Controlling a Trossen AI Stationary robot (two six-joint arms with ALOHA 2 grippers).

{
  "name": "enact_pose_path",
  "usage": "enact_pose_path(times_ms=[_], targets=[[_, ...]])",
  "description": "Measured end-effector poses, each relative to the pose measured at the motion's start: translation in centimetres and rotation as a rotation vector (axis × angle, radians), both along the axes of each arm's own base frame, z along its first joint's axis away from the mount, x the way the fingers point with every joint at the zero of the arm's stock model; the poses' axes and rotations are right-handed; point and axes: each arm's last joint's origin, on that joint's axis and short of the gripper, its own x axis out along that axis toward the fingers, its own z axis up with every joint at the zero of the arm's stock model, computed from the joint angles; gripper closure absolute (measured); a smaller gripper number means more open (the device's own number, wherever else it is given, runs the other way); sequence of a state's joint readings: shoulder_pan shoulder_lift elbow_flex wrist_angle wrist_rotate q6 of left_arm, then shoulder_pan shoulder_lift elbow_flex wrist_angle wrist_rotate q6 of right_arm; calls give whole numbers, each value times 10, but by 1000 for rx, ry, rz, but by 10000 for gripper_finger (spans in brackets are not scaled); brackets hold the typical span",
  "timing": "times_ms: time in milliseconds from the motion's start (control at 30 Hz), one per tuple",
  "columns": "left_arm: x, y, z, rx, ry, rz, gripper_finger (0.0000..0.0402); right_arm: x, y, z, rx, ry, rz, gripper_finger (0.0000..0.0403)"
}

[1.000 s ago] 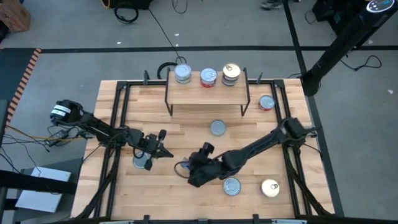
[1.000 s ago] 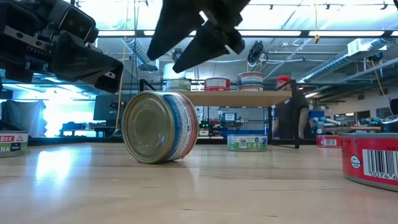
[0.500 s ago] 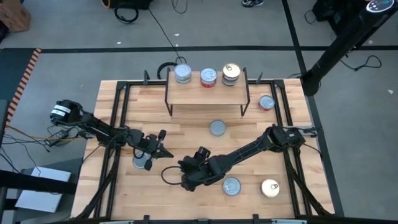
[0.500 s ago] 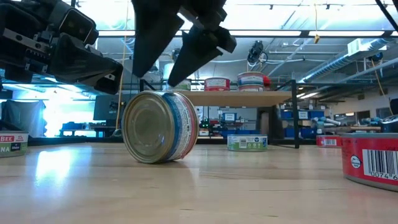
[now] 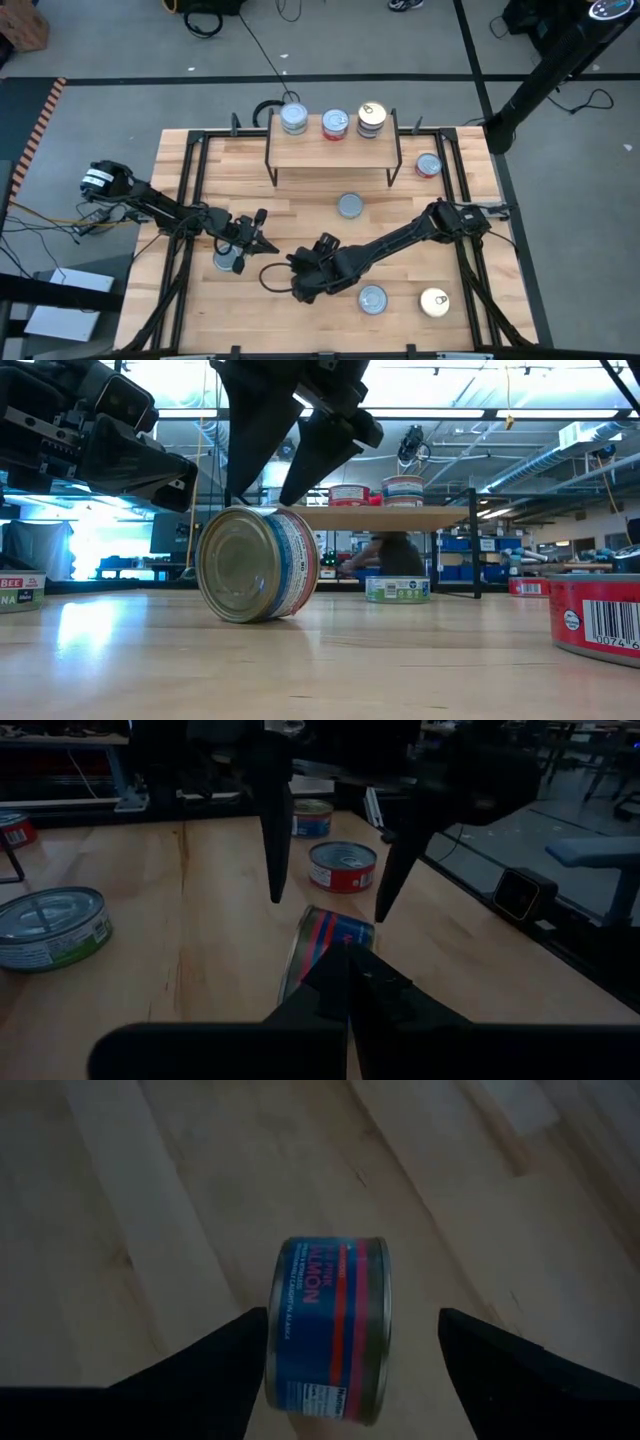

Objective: Stack canned seafood by type on shelf
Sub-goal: Put the blue and pink tuna can on the shelf aligned with the blue and pink tuna cans

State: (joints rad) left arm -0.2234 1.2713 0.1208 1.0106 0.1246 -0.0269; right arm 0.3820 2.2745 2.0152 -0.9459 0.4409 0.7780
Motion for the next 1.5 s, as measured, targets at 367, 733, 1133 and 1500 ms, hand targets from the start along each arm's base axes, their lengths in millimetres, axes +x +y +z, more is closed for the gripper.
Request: enact_pose_path(times_ms=[367, 733, 1133, 1500], targets=[[-1, 0, -3, 6, 25, 0, 396, 8, -5, -30, 15, 87, 25, 109], [-1, 0, -4, 7, 37, -1, 396, 8, -4, -25, -45, 95, 122, 152], [-1, 0, -5, 7, 49, -7, 396, 7, 0, -16, -55, 71, 176, 153], [-1, 0, -5, 7, 49, -8, 396, 6, 2, -17, -28, 82, 199, 177]])
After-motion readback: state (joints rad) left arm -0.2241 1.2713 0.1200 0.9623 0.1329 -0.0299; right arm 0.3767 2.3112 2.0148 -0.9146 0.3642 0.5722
